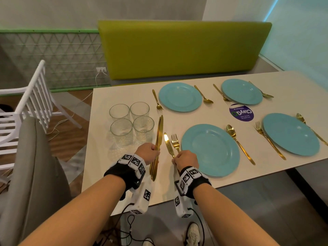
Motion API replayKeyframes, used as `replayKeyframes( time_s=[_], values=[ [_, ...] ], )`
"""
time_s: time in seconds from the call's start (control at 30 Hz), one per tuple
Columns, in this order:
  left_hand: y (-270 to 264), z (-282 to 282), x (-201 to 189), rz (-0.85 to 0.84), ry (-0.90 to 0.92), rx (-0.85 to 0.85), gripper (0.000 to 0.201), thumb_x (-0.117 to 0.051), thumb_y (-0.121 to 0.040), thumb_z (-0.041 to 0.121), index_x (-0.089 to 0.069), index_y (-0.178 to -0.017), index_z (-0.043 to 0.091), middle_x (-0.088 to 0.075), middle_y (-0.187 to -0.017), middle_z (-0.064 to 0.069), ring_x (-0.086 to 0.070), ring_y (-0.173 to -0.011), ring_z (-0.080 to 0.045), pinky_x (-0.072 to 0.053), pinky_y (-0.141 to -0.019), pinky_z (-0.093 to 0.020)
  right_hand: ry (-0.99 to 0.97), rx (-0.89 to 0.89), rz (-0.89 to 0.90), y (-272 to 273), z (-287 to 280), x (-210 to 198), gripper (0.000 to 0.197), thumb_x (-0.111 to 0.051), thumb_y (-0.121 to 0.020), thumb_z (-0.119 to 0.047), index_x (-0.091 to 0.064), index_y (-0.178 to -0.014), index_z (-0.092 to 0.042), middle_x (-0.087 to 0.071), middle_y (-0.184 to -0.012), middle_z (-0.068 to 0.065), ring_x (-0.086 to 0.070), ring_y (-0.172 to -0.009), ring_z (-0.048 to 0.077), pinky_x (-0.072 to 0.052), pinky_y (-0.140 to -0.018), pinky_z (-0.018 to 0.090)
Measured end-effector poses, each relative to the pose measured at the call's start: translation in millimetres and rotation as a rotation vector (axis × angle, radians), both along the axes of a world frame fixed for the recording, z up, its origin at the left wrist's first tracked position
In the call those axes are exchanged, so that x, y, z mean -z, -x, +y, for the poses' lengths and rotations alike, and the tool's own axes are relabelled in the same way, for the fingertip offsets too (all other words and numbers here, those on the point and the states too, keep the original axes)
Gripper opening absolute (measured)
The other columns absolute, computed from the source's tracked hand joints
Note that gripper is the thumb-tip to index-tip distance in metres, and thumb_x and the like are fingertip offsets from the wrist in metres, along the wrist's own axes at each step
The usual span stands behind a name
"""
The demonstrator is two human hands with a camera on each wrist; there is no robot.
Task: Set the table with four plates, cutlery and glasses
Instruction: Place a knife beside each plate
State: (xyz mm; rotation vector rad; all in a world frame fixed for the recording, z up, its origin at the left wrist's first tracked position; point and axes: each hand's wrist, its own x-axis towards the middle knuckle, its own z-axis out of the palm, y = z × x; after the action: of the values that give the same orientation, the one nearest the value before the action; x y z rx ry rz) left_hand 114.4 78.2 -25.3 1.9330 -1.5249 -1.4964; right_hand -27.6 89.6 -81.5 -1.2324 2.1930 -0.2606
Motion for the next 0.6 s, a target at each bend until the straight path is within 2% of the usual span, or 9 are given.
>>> replayKeyframes(
  time_s=[0.6],
  values=[
    [8.4,1.0,3.1,-0.018,0.007,0.026,0.024,-0.052,-0.093,0.017,-0.053,-0.069,0.018,-0.065,-0.093,-0.014,-0.066,-0.100,-0.032,-0.052,-0.094,-0.043,-0.050,0.016,-0.022,8.4,2.5,-4.2,0.023,-0.070,-0.082,-0.028,-0.073,-0.097,-0.010,-0.071,-0.095,0.008,-0.065,-0.087,0.021,-0.053,-0.078,0.029]
  ],
)
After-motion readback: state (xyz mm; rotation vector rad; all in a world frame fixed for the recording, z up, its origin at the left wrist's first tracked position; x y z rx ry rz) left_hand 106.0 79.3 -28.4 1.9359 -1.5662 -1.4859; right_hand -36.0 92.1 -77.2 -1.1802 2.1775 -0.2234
